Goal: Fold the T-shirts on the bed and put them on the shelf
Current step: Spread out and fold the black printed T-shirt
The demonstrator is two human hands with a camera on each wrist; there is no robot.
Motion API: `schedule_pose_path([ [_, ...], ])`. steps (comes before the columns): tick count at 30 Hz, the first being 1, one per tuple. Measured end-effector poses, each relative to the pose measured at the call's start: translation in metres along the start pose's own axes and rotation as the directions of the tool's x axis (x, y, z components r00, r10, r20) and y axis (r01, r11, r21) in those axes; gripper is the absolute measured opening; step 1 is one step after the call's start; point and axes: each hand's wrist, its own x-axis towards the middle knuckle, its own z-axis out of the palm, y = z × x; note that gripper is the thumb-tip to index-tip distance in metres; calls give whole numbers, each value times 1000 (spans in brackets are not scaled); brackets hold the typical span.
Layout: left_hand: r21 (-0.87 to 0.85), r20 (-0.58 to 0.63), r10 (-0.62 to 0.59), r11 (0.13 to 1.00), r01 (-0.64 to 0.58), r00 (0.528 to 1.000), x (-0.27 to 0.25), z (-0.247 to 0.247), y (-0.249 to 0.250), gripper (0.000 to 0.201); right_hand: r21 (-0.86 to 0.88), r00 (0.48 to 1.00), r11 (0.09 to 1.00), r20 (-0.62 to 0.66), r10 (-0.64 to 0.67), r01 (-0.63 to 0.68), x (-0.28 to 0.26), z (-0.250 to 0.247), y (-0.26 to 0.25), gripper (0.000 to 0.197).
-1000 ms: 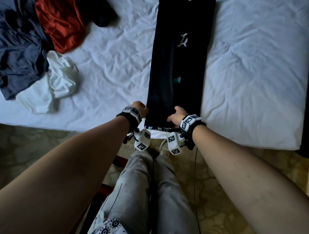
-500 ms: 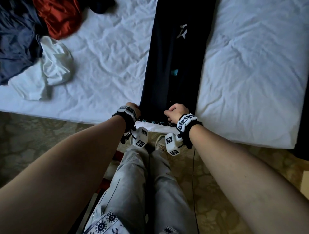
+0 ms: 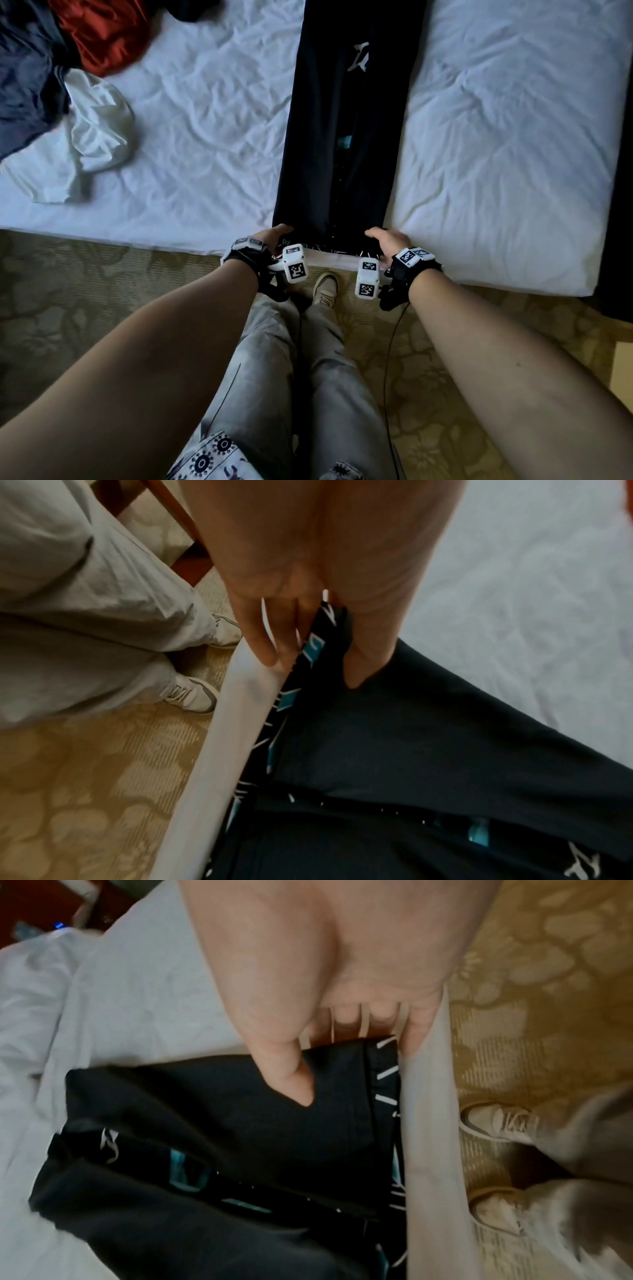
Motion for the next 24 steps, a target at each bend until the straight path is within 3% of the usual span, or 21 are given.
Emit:
schedule_pose_path([
  [4,-148,-63,102,983,-110,993,-4,10,-5,23,111,995,993,97,18,-29,-13,-4,-1,34],
  [6,-192,-118,120,971,-141,986,0,9,-7,23,158,997,987,74,12,-24,-14,-3,2,36],
  [10,-56,-215,178,979,-194,960,10,6,-13,33,267,1000,964,-2,13,-12,-15,2,15,18],
  [13,10,-240,185,982,-188,953,36,2,-24,49,223,999,974,-42,-25,34,-11,6,28,24],
  [15,26,-284,200,979,-200,938,20,7,-22,57,186,994,979,-82,-71,85,-13,8,32,34],
  [18,166,-325,313,948,-272,892,-7,16,-19,52,87,967,973,-158,-198,213,-24,5,28,62],
  [20,245,-336,439,895,-372,834,-23,19,-15,66,-6,930,942,-159,-332,336,-28,-1,24,69],
  [22,402,-304,571,803,-441,763,-36,21,-8,67,-101,886,895,-131,-446,435,-33,-6,18,61],
  [24,549,-215,660,691,-469,720,-49,22,2,46,-159,849,851,-102,-518,500,-37,-10,11,41],
])
